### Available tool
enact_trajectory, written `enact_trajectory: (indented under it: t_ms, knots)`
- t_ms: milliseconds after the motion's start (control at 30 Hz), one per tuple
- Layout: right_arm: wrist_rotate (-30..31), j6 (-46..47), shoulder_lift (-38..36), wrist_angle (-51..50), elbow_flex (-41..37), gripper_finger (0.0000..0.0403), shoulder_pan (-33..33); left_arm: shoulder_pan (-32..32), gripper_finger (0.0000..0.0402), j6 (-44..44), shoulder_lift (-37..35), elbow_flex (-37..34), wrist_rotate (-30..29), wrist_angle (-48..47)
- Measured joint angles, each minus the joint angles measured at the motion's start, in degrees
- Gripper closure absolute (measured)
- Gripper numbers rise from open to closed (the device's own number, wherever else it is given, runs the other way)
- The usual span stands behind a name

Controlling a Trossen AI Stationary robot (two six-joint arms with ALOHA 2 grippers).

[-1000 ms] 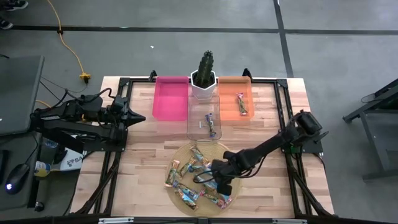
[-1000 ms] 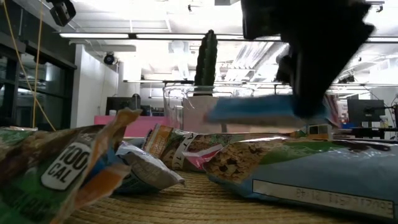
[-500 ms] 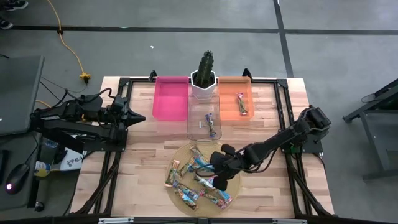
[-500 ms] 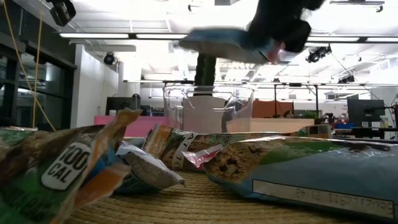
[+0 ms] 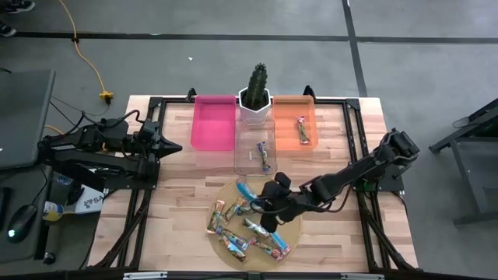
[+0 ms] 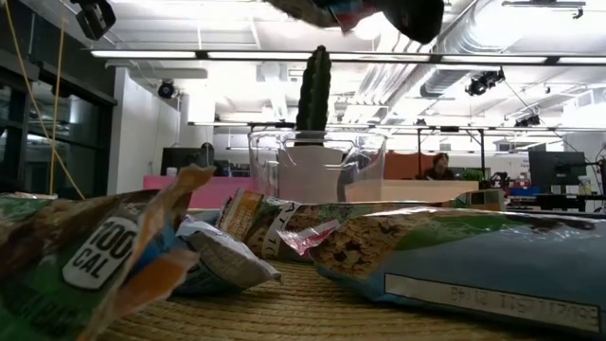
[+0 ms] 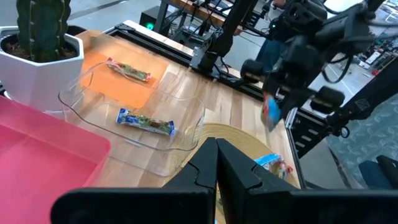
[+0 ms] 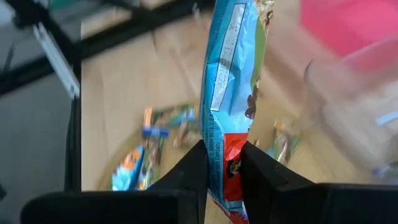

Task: Pick and place Granola Bars by type
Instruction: Put the red granola bar into the orange bin

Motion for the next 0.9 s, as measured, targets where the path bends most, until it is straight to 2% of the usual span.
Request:
enact_trajectory:
  t_ms: [200, 400, 567, 733, 900]
  knots:
    - [10.00, 0.00, -3.13, 2.51, 0.00, 0.0355, -0.02, 0.01, 0.0401, 0.00, 0.01, 0.00, -0.05, -0.01]
    - [22.67, -0.43, -6.77, 1.64, 0.00, 0.0358, -0.28, -0.01, 0.0401, 0.02, 0.01, 0.00, -0.22, 0.01]
    - [30.58, 4.07, -10.28, -5.16, 0.04, 0.0359, -2.40, 0.00, 0.0401, 0.02, -0.01, 0.00, -0.22, -0.01]
    - [31.31, 11.08, -13.29, -15.80, 0.04, 0.0359, -8.00, 0.01, 0.0401, 0.02, -0.01, 0.00, -0.22, -0.01]
    - [25.14, 15.93, -15.07, -26.96, 0.04, 0.0359, -16.24, 0.01, 0.0401, 0.02, -0.01, 0.00, -0.22, -0.03]
